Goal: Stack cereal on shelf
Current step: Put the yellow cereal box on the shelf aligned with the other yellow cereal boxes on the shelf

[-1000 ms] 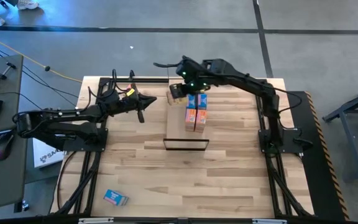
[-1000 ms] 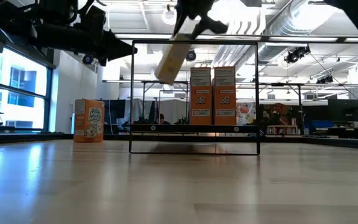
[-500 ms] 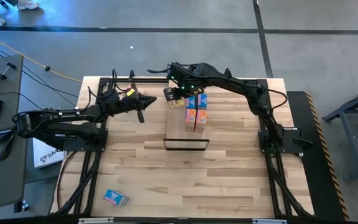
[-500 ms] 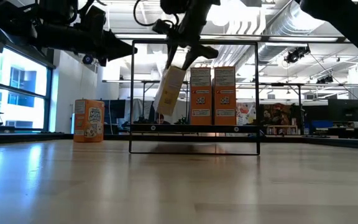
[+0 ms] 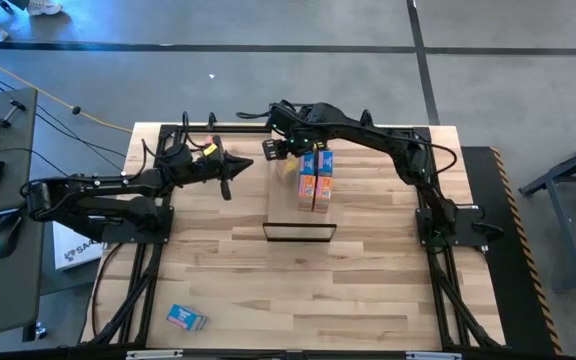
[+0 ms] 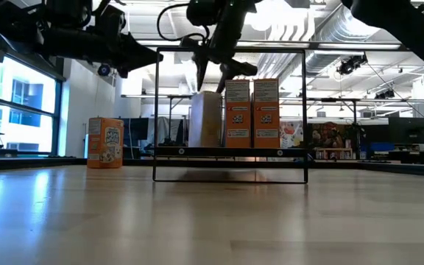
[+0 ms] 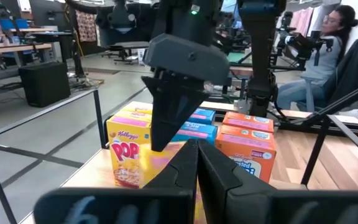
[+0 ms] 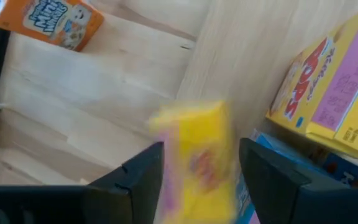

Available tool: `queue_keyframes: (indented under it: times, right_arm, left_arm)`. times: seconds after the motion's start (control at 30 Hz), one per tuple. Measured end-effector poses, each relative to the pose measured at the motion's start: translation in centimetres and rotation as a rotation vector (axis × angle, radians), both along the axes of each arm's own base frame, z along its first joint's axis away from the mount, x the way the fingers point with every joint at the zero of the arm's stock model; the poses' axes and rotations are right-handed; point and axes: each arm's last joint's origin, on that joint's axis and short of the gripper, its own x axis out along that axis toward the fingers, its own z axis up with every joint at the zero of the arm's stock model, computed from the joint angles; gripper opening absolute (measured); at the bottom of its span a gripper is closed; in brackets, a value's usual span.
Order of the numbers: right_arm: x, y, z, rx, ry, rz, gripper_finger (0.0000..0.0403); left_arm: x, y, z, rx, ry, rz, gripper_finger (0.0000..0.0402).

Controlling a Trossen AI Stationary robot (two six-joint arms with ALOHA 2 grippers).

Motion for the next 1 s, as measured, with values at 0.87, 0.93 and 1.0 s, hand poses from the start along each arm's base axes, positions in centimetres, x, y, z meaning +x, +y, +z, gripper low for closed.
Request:
queue_keyframes:
  times: [0.87, 0.93, 1.0]
  right_arm:
    - [-2.5, 8.4, 6.7, -0.410, 0.050, 0.692, 0.0045]
    - [-1.9, 9.4, 5.8, -0.420, 0.076, 0.777, 0.0013]
    - [-1.4, 9.8, 4.2, -0.404, 0.123, 0.815, 0.0008]
  left_arm:
    - [0.0, 0.0, -0.2, 0.010, 0.025, -0.017, 0.0000]
    - [0.0, 0.0, -0.2, 0.010, 0.025, -0.017, 0.0000]
    - [-0.1, 0.1, -0.3, 0.008, 0.030, -0.007, 0.0000]
